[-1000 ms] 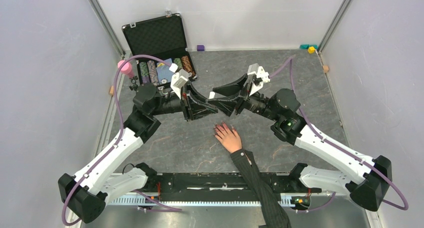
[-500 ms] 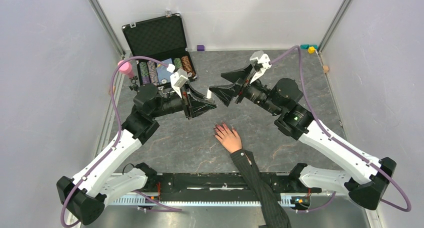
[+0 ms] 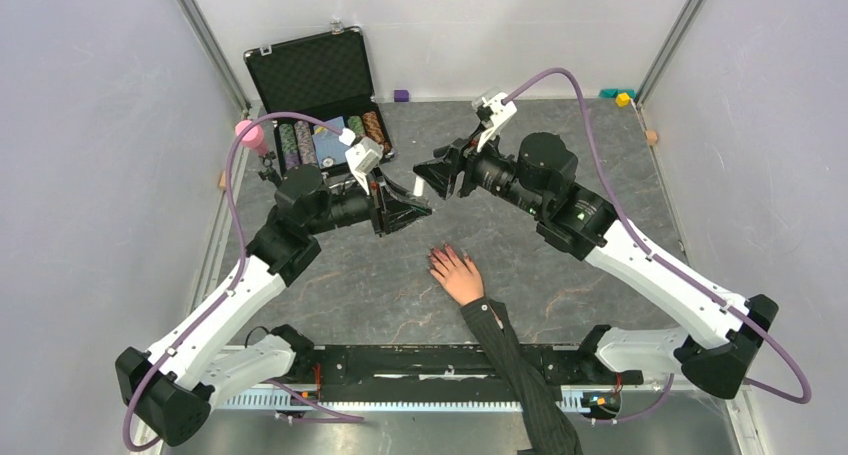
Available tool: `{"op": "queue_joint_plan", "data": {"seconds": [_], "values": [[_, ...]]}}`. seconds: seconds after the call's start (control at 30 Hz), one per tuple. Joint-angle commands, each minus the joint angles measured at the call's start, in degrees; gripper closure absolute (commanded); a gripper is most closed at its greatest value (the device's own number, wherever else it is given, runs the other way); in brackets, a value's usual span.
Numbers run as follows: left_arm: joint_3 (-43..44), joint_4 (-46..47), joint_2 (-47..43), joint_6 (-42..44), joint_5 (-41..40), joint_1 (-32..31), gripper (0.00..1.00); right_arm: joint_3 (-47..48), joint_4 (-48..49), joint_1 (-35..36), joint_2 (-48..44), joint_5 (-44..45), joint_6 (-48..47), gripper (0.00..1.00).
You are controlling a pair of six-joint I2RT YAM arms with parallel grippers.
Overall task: Paint the nails
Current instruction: Unscrew the nail polish bottle.
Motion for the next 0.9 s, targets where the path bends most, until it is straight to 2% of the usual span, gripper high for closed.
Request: {"op": "queue_joint_plan", "data": {"seconds": [0.0,0.87], "values": [[2.82,-0.41,0.60,2.78,-0.95,-0.17,0.98,2.99,-0.83,1.33,-0.07,0.34,0.55,0.41],[3.51,-2.17,0.61,4.02,-2.13,-0.17,0.98,3.45,-1.49,3.78,2.99,-1.31,-0.10,0.55]]}}
